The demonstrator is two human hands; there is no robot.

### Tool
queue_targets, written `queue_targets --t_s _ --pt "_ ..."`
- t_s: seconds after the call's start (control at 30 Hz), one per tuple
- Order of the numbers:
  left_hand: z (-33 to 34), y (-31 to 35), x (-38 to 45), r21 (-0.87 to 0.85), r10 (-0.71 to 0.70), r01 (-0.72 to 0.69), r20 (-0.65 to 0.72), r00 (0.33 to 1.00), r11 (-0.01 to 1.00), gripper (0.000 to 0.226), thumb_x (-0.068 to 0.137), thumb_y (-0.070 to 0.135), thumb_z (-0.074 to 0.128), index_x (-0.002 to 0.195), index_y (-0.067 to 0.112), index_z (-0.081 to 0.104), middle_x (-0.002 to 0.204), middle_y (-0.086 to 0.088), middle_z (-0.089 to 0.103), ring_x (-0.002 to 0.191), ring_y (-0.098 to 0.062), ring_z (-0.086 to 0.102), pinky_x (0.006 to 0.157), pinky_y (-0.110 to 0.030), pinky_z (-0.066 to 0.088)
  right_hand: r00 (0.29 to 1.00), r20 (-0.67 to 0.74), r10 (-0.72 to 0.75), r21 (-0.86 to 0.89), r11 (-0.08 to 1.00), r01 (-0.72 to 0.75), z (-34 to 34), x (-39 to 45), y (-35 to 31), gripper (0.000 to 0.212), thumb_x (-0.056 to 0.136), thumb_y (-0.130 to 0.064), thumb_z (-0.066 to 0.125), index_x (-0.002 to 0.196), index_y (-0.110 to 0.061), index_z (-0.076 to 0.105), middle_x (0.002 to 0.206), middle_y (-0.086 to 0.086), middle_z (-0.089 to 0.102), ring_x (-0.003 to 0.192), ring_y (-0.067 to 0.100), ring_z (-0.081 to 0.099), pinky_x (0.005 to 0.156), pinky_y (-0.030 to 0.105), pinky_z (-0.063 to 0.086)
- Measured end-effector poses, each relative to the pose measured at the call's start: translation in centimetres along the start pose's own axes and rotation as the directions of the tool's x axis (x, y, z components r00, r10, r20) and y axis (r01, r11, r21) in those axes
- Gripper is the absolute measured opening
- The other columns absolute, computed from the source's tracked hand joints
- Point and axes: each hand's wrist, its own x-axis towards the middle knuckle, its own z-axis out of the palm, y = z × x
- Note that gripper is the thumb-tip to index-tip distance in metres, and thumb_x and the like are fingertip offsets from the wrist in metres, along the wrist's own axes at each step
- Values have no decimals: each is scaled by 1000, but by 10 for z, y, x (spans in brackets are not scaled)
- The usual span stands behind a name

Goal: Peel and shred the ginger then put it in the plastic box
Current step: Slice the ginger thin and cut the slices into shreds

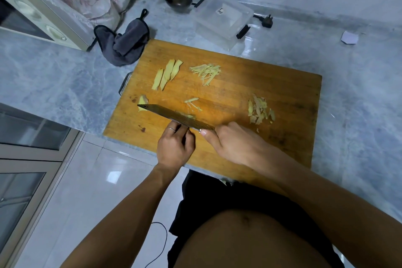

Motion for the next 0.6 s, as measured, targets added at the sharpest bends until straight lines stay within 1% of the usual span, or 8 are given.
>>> queue_targets --t_s 0.07,0.2,0.27,0.33,0.43,0.53,0.6 --pt "1 0 -1 0 -6 6 -4 1000 1000 26 88 18 51 98 12 74 107 -9 66 85 -29 61 56 -29 47 1000 14 -2 -8 1000 2 -2 -1 0 60 103 -58 21 71 -16 48 71 7 53 58 21 51 52 32 35" --pt "2 0 0 8 -16 16 -5 1000 1000 21 86 12 57 99 12 74 103 -9 64 82 -28 60 55 -27 43 1000 18 7 -10 1000 -7 -5 4 -1 65 103 -59 21 73 -11 53 71 8 55 59 24 55 49 31 36" --pt "2 0 0 8 -16 16 -10 1000 1000 20 86 13 56 96 11 74 100 -9 64 79 -29 60 55 -26 41 1000 25 3 -10 1000 -3 -4 6 -1 65 103 -58 21 71 -12 52 70 8 55 58 23 54 48 31 35" --pt "2 0 0 5 -8 8 -14 1000 1000 23 87 16 53 95 11 74 100 -9 63 79 -28 60 54 -26 42 1000 28 1 -2 1000 -1 -3 6 0 63 104 -57 21 69 -13 51 69 7 53 57 21 51 48 30 32" --pt "3 -1 0 -2 -7 7 -2 1000 1000 28 88 18 51 103 14 74 109 -8 65 87 -27 62 57 -28 45 999 34 6 -1 1000 -6 -3 6 0 61 104 -58 20 69 -16 49 71 7 52 59 22 51 50 31 32" --pt "3 -2 0 -6 -15 15 -1 1000 1000 28 88 19 51 101 13 74 107 -9 65 85 -29 62 57 -28 45 999 41 30 -19 999 -29 0 6 0 59 103 -59 19 69 -20 47 75 6 51 64 24 51 52 31 33" --pt "3 -1 0 -5 -13 13 -8 1000 1000 26 87 17 52 99 12 74 106 -10 65 83 -29 61 56 -28 45 999 33 31 -12 999 -30 2 7 0 59 103 -60 19 69 -20 46 74 5 50 68 29 52 57 32 36"
